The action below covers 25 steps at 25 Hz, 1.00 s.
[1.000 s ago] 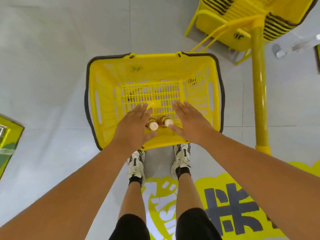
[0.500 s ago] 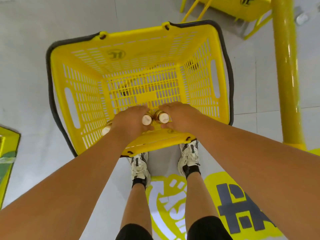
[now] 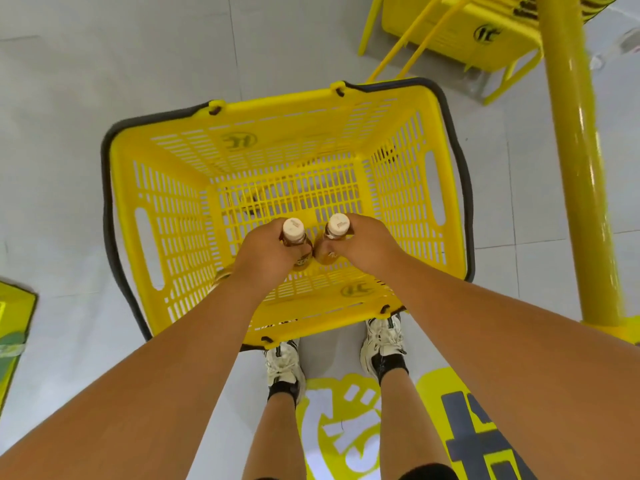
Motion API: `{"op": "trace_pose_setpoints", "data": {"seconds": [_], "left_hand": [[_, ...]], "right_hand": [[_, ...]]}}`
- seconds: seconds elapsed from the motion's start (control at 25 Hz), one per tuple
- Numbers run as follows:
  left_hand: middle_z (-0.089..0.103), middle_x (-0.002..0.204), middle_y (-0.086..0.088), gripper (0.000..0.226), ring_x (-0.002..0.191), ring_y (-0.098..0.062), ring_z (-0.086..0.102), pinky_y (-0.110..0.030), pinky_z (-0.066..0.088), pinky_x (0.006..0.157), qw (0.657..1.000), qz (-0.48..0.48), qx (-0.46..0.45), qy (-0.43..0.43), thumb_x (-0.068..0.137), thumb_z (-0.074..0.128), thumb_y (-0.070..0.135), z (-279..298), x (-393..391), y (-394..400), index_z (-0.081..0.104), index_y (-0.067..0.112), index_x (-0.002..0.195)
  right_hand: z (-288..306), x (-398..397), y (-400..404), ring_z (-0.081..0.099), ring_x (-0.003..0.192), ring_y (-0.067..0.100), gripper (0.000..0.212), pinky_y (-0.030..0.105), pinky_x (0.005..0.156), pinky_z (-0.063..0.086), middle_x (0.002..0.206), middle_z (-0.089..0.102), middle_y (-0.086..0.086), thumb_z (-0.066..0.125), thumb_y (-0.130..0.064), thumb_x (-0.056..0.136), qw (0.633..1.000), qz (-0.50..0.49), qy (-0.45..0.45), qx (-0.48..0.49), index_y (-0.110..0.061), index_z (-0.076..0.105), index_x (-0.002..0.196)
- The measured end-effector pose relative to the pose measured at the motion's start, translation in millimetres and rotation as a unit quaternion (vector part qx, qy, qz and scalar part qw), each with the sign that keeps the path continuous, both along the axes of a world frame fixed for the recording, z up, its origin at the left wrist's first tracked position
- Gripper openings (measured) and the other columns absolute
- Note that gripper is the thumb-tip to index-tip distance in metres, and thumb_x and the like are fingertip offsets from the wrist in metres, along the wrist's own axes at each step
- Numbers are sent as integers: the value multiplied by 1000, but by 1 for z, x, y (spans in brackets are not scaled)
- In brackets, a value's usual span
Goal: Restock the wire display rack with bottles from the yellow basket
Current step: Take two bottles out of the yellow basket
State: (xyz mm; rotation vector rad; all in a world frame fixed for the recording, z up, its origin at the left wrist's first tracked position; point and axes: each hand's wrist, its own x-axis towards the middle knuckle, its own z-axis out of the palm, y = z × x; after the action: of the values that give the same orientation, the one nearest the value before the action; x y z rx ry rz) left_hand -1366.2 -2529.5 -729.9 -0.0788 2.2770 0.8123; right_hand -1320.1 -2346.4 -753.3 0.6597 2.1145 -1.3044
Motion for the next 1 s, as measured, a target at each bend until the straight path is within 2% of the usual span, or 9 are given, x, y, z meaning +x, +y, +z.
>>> {"op": "trace_pose_setpoints", "data": {"seconds": [0.12,0.2,0.28,0.4,0.56,0.68,0.8,0.92,1.0], "left_hand": [[67,97,6,36,87,-16,57,-17,37,65,998,59,30,17,83,83,29,21,-1,-8,67,22,115],[67,95,7,39,86,-16,58,-23,41,68,995,82,42,36,80,84,32,45,-7,-11,69,25,116],[66,92,10,40,84,-12,58,-21,42,70,991,101,68,52,80,84,30,78,-11,-7,69,26,116],[69,99,12,42,94,-9,62,-12,43,74,984,120,111,73,79,85,29,148,-19,-3,69,25,118],[72,102,16,34,103,-8,65,-35,53,93,970,128,169,117,78,85,31,263,-29,-3,70,34,108],[74,102,21,33,104,1,66,-33,52,94,948,141,236,158,78,84,28,362,-25,-7,72,35,108],[74,105,21,33,108,0,67,-31,51,92,921,155,306,185,80,83,24,450,-22,-13,72,36,108],[77,99,15,37,95,2,70,-19,52,82,900,149,367,180,82,80,9,525,-21,-19,73,25,114],[78,96,12,37,87,4,69,-13,50,75,892,123,393,186,83,78,5,568,-19,-22,73,20,116]], "right_hand": [[31,-2,6,62,110,17,38,26,84,41,117,71,-3,84,-28,84,1000,-27,8,-7,-20,72,119],[63,-6,11,60,106,13,30,26,84,41,112,70,-8,85,-31,83,998,-52,21,-7,-26,72,110],[103,-8,19,62,102,12,26,26,81,45,109,72,-10,85,-34,82,997,-62,45,7,-29,73,105],[174,-12,20,61,86,0,29,19,71,42,96,70,-17,86,-40,80,993,-78,82,43,-33,73,104],[288,-9,17,60,85,-6,29,17,72,41,95,71,-18,86,-38,78,984,-113,126,58,-34,74,104],[380,1,12,60,79,-18,19,10,70,41,89,72,-21,86,-35,78,969,-166,168,64,-37,74,93],[477,9,6,64,76,-9,16,10,69,46,81,75,-14,88,-30,78,946,-218,234,59,-36,74,83],[566,16,-2,69,77,-7,19,7,71,50,80,76,-20,88,-22,76,923,-230,307,42,-36,77,85],[614,18,-5,73,83,1,18,16,78,55,85,78,-14,87,-20,76,908,-234,347,33,-32,79,87]]}}
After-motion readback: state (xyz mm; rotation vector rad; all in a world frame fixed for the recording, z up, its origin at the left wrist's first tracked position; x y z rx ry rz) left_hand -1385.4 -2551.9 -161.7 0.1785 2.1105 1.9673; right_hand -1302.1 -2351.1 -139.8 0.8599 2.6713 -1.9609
